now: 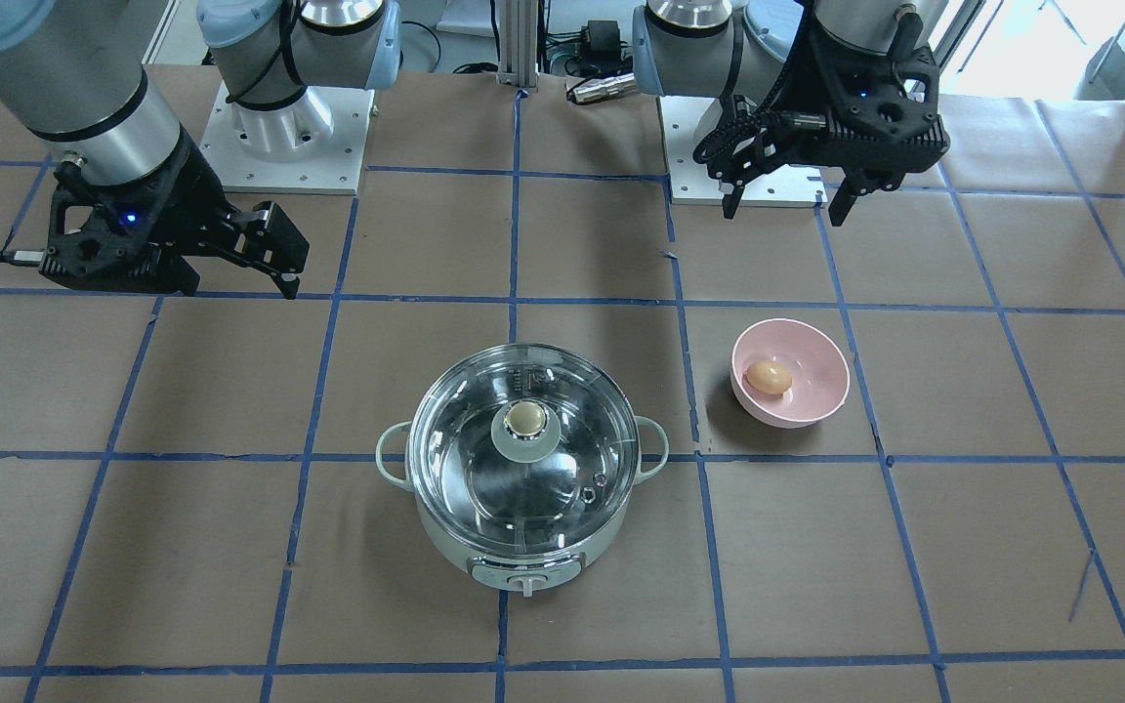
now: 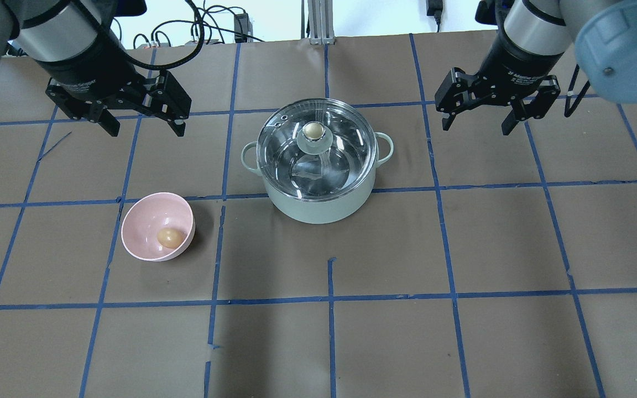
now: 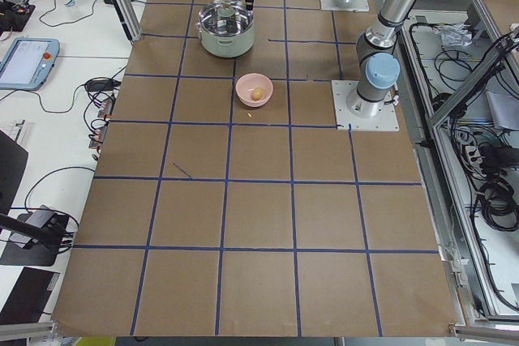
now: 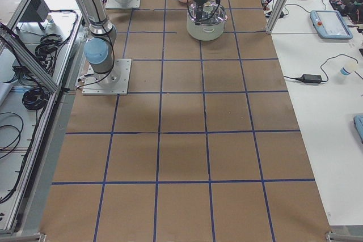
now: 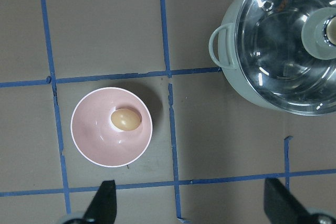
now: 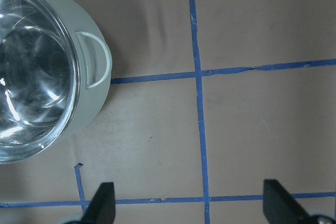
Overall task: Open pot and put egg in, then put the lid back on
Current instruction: 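Move both grippers forward toward the pot and the pink bowl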
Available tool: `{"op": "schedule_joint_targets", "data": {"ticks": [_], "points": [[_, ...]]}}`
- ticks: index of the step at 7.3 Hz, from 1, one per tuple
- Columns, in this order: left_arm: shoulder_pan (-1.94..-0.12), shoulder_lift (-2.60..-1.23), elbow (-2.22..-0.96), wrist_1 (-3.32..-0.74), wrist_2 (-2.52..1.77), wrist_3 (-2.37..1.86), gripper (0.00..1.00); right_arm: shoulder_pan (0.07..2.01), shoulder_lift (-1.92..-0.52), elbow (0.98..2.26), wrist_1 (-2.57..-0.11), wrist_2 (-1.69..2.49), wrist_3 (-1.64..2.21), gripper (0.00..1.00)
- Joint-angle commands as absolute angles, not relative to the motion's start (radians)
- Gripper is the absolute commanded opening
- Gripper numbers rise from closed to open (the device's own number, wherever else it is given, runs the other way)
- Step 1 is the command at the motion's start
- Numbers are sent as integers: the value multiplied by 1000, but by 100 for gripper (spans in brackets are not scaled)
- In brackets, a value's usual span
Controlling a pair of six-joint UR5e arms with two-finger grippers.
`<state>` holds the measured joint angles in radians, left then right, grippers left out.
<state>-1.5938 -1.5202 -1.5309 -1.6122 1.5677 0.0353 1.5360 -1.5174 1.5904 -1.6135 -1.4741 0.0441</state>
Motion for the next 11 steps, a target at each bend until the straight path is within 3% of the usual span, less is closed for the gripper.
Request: {"op": "schedule_joint_targets", "data": {"ticks": [1,7,10,11], "points": [[-1594,-1520,-1531,-1612,1568,35,100,1534,-1516,1594,-1614,-1471,35,100],[-1522,-1520,-1555,-1612,1563,107,100,1558,-1499,1589,-1704,-1457,149,100],[-1470,-1528,-1687,-1498,1569,141,100,1737,-1387,1481,-1761,-1516,318,100],[-1430,-1529,-1759,-1474,1569,167,95,1803,-1338,1458,-1790,-1520,369,100]]}}
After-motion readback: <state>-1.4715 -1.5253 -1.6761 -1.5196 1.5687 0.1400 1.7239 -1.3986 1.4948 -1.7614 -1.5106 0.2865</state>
